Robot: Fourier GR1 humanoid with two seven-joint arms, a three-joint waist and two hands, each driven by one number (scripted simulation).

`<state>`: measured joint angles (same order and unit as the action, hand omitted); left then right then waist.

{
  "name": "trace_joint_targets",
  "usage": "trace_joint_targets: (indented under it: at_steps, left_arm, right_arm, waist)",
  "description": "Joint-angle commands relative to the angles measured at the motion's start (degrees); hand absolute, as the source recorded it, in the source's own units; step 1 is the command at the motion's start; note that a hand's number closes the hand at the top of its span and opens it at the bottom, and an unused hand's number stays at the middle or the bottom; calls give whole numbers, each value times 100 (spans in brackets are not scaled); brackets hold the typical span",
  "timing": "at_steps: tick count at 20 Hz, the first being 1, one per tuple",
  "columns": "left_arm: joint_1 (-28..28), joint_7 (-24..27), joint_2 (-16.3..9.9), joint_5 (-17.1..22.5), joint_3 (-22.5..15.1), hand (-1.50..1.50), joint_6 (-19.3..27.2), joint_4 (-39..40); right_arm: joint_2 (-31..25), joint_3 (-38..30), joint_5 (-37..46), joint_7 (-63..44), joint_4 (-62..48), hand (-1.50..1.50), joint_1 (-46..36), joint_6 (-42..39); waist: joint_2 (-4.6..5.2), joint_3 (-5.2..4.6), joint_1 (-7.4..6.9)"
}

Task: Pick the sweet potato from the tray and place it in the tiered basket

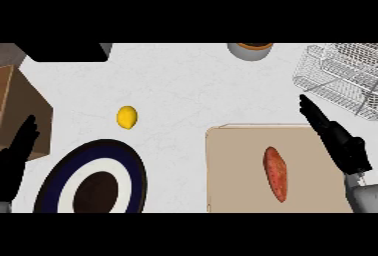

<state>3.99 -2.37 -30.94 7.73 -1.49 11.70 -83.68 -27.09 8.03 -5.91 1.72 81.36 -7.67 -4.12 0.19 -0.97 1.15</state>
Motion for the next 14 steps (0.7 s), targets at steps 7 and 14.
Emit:
trace_joint_targets:
  at_steps: [7,14]
  left_arm:
    - [-329,24,122,-254,2,0,271,-81]
    - [-832,-335,312,-452,-385,0,202,-501]
  right_arm:
    - [1333,-2238,-1790,689,617,150,285,1715]
    - [1198,-1563,-306,-1210,1694,-150,2596,3345]
  waist:
    - [-460,281,1017]
    - [-66,80,122]
